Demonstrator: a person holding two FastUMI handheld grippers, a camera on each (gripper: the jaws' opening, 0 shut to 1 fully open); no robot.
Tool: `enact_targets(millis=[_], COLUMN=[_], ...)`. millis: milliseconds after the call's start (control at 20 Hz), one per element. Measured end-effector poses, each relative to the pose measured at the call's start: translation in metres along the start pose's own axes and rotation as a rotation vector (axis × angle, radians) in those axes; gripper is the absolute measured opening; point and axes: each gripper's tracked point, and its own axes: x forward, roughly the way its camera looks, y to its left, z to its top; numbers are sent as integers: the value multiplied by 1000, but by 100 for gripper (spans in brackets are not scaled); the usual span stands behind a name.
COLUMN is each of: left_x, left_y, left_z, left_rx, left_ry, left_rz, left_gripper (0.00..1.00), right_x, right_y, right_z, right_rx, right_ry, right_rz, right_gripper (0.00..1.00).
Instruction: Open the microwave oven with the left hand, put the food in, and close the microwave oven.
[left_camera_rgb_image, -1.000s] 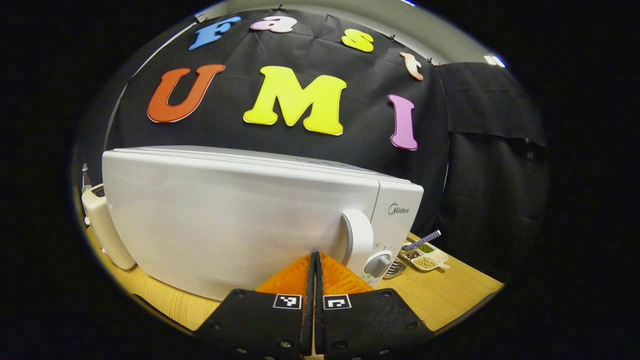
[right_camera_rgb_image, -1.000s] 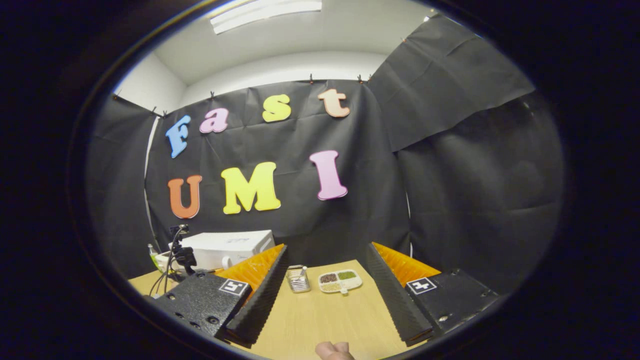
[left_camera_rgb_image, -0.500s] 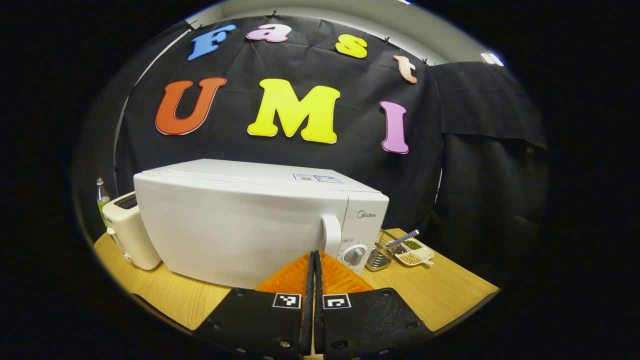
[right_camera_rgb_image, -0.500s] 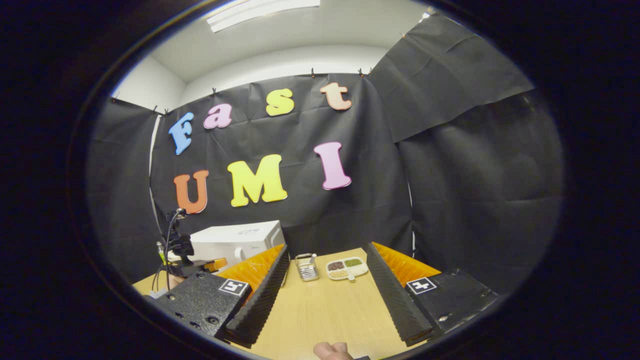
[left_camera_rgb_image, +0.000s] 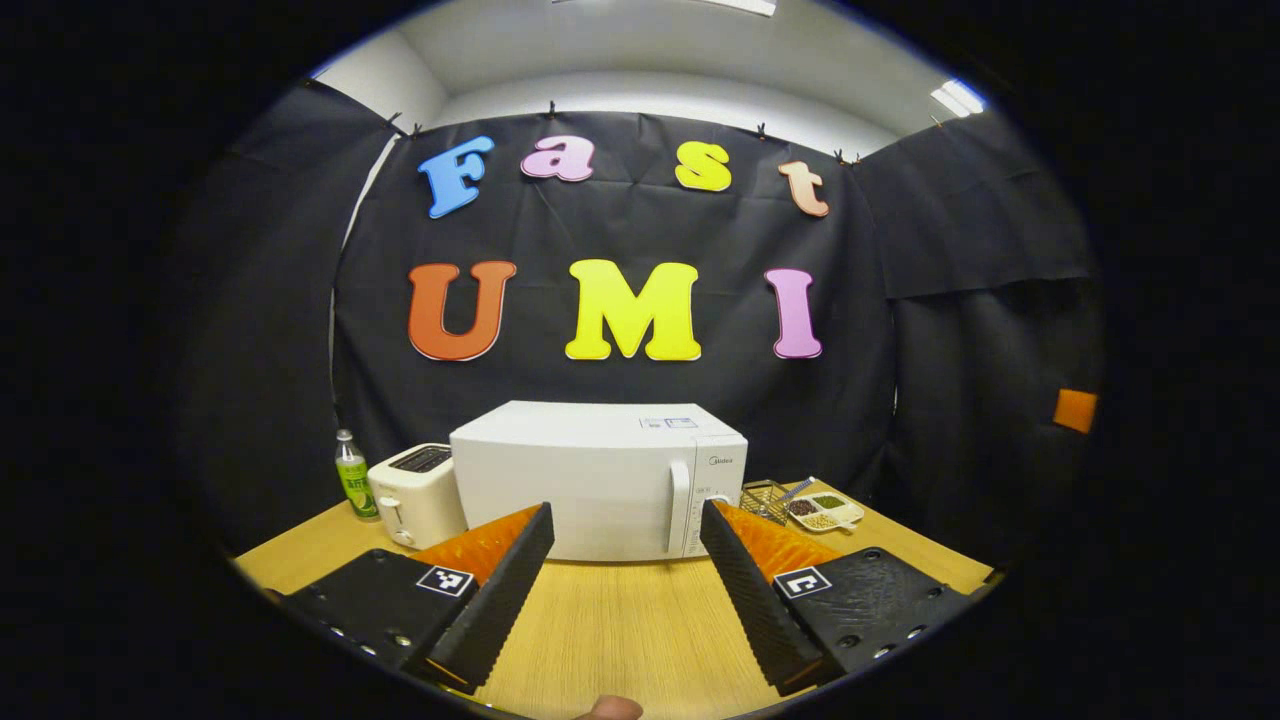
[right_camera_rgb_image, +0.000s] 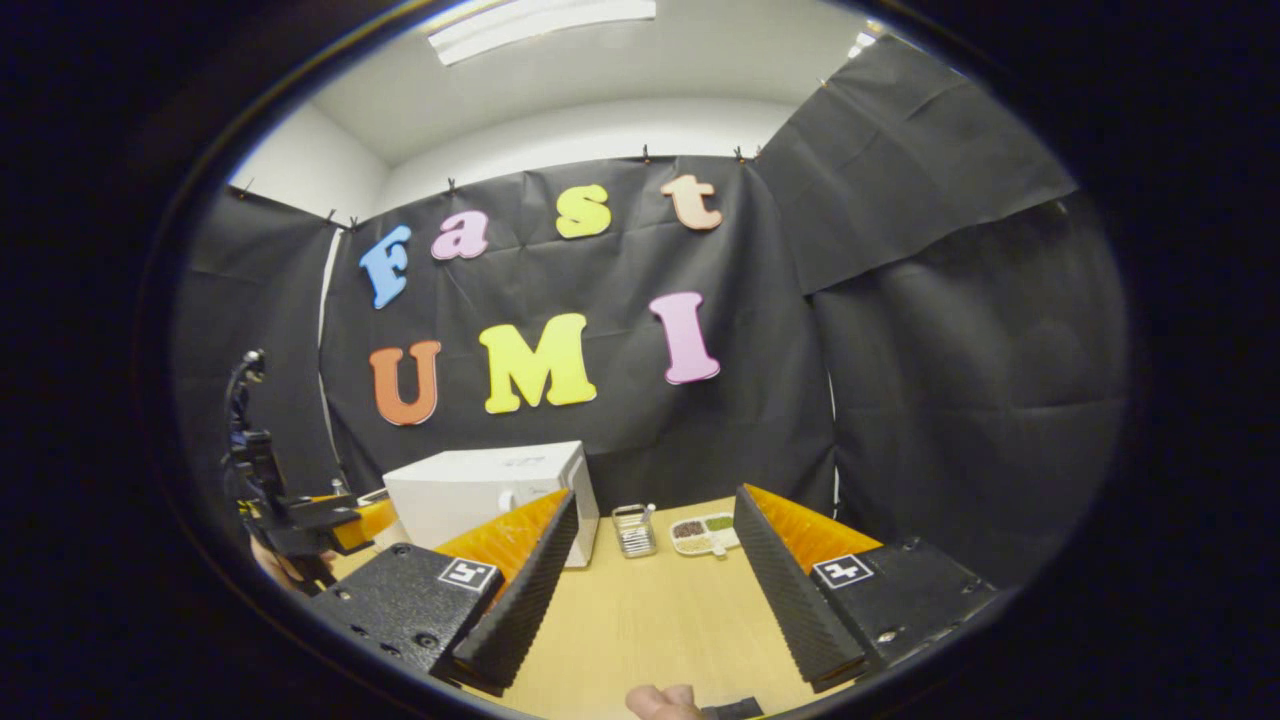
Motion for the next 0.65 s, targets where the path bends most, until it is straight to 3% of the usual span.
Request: enact_targets(millis=[100,300,450,600,650], left_x=[-46,-124,-159,-176,-179], left_y=[8,5,19,23,22], left_z=[15,57,64,69,72], left_rx=[-29,-39,-5,-16,-24], left_ry=[-2,-109,-143,-164,-171], left_rz=[24,-10,27,36,36], left_gripper=[93,93,93,93,93], right_x=[-14,-36,-50,-60,-64], right_y=[5,14,37,49,56], right_z=[8,22,28,37,38], right_rx=[-4,-2,-22,-69,-81], right_ry=[-18,-49,-51,-86,-92], right_rz=[-6,-12,50,62,69], right_gripper=[100,99,100,100,90])
